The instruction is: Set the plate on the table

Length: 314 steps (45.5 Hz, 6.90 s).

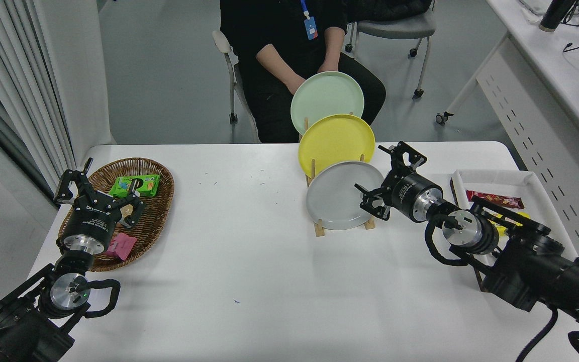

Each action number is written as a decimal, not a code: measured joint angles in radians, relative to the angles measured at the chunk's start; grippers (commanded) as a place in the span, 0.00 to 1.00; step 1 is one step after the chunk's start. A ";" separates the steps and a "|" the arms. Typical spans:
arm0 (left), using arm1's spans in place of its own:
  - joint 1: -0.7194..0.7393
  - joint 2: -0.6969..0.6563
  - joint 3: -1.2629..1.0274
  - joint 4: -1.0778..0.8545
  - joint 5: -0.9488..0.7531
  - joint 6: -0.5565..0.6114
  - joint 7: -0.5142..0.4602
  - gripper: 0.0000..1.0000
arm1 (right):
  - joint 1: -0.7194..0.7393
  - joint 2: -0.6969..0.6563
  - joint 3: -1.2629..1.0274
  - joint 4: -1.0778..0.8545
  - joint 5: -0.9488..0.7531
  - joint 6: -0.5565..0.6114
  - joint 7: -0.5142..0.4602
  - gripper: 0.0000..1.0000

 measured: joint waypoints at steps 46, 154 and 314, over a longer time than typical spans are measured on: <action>0.000 0.000 0.000 0.000 0.000 0.000 0.000 0.98 | 0.043 0.079 -0.009 -0.097 -0.005 -0.029 0.002 0.94; 0.000 0.000 0.000 0.000 0.000 0.000 0.001 0.98 | 0.037 0.120 0.001 -0.091 -0.108 -0.027 0.002 0.43; 0.000 0.000 0.000 0.000 0.000 0.000 0.000 0.98 | -0.017 0.057 0.102 0.088 -0.154 -0.259 0.002 0.14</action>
